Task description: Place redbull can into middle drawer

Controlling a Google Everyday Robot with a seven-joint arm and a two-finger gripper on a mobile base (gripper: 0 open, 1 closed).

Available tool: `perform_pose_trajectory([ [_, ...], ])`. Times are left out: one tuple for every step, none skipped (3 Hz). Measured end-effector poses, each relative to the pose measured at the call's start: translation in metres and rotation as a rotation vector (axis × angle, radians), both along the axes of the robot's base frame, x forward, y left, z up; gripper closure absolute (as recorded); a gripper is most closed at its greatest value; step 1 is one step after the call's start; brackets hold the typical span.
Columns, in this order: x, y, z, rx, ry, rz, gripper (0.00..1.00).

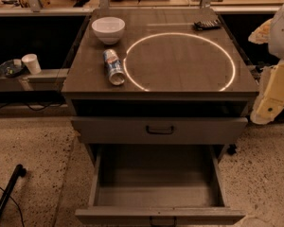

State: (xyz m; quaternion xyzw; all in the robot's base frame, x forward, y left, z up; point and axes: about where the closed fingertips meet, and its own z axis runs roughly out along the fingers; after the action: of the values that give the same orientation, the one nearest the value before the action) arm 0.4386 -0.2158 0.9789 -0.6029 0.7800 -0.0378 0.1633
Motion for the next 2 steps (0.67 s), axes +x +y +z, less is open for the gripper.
perform_pose_trajectory([
  [0.001, 0.001, 0.0, -0.001, -0.002, 0.0, 0.0],
  [0.035, 0.037, -0.007, -0.013, 0.009, 0.025, 0.0],
])
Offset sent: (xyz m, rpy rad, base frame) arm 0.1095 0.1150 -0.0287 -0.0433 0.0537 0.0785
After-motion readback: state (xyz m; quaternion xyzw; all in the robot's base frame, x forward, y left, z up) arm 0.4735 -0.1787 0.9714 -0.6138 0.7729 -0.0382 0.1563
